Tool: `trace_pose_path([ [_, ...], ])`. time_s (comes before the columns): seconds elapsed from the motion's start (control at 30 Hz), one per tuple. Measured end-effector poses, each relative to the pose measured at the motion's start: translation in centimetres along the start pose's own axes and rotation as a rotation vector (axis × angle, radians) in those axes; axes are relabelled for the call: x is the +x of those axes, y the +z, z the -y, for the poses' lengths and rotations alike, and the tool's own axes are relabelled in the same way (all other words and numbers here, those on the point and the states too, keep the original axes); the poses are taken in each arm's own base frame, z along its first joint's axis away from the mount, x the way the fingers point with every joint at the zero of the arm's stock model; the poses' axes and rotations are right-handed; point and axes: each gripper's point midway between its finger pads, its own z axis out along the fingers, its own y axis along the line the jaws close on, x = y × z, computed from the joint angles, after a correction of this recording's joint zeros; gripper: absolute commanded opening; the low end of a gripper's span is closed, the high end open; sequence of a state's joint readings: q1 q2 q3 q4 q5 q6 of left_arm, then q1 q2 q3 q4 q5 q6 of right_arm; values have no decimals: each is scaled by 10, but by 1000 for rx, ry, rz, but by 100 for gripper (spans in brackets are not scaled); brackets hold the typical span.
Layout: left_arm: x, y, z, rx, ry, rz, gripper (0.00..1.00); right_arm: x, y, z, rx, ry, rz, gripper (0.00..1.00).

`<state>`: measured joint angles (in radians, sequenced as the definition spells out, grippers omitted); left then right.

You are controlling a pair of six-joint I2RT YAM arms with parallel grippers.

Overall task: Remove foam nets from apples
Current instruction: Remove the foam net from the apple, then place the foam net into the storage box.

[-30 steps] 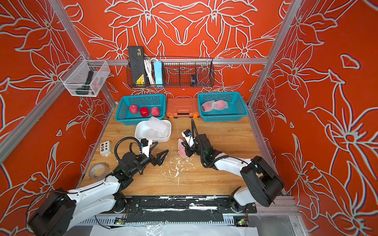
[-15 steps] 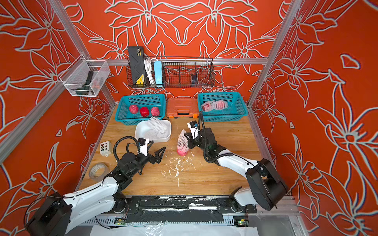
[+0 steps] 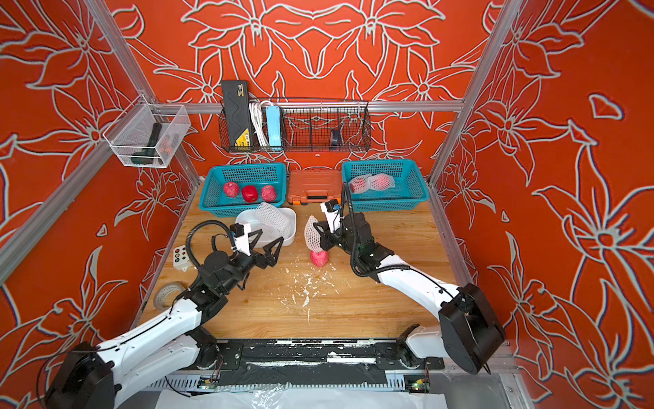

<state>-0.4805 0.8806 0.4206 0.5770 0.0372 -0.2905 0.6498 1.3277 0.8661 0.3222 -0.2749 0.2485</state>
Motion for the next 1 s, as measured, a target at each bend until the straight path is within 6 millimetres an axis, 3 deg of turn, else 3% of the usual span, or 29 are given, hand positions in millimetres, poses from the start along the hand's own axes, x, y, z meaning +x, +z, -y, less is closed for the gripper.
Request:
trace_pose_path([
  [0.1, -57, -1, 5, 17, -41, 81, 90, -39, 9, -5, -21, -19, 69, 0],
  [0.2, -82, -3, -16, -39, -72, 101, 87, -57, 36, -1, -24, -30, 112, 0],
  [0.27, -77, -1, -31, -86, -88, 63, 86, -48, 62, 8, -4, -26, 99, 0],
  [0.4, -47, 1, -49, -139, -126, -40, 86, -20, 114, 23, 36, -8, 27, 0],
  [0.53, -26, 0, -65, -198, -156, -69, 85, -11, 149, 26, 91, -37, 17, 0],
  [0.67, -16, 3, -86, -277, -162, -45, 86, -15, 174, 10, 90, -65, 49, 0],
  [0.77, -22, 6, -99, -329, -142, -3, 86, -8, 193, -4, 72, -102, 50, 0],
  [1.0, -32, 19, -138, -404, -110, 22, 85, 44, 218, -52, -33, -175, -36, 0],
])
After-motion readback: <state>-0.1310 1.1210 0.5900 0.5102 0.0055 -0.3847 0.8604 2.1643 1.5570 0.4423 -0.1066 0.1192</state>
